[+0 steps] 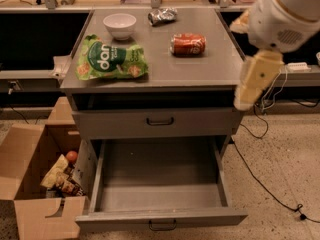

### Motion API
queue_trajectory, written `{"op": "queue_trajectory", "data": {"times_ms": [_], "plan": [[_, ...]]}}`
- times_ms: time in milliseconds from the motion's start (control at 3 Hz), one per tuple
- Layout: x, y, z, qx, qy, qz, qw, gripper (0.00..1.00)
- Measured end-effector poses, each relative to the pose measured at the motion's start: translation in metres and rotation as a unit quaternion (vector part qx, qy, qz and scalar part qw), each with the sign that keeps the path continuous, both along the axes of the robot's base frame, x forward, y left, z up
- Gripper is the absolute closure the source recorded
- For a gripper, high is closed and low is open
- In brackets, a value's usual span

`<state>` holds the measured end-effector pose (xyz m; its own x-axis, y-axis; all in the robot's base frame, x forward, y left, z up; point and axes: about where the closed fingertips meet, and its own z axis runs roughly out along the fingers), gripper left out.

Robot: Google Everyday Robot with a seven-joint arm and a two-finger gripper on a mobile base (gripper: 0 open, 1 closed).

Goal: Place green rice chip bag into middle drawer

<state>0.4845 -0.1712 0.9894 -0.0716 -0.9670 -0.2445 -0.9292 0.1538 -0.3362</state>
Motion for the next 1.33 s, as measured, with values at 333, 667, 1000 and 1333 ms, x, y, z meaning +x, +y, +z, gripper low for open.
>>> {"op": "queue_trajectory", "data": {"times_ms": [333,667,1000,1333], "plan": [[0.057,0.062,0.001,0.022,-0.052,0.068,0.9961,0.00],[0.111,0.141,-0.027,0.059,-0.055,0.121,0.9894,0.00],[0.111,0.141,-0.027,0.059,-0.055,0.121,0.9894,0.00],[0.116,0.144,-0.032,0.072,-0.058,0.126,0.9877,0.00]]}}
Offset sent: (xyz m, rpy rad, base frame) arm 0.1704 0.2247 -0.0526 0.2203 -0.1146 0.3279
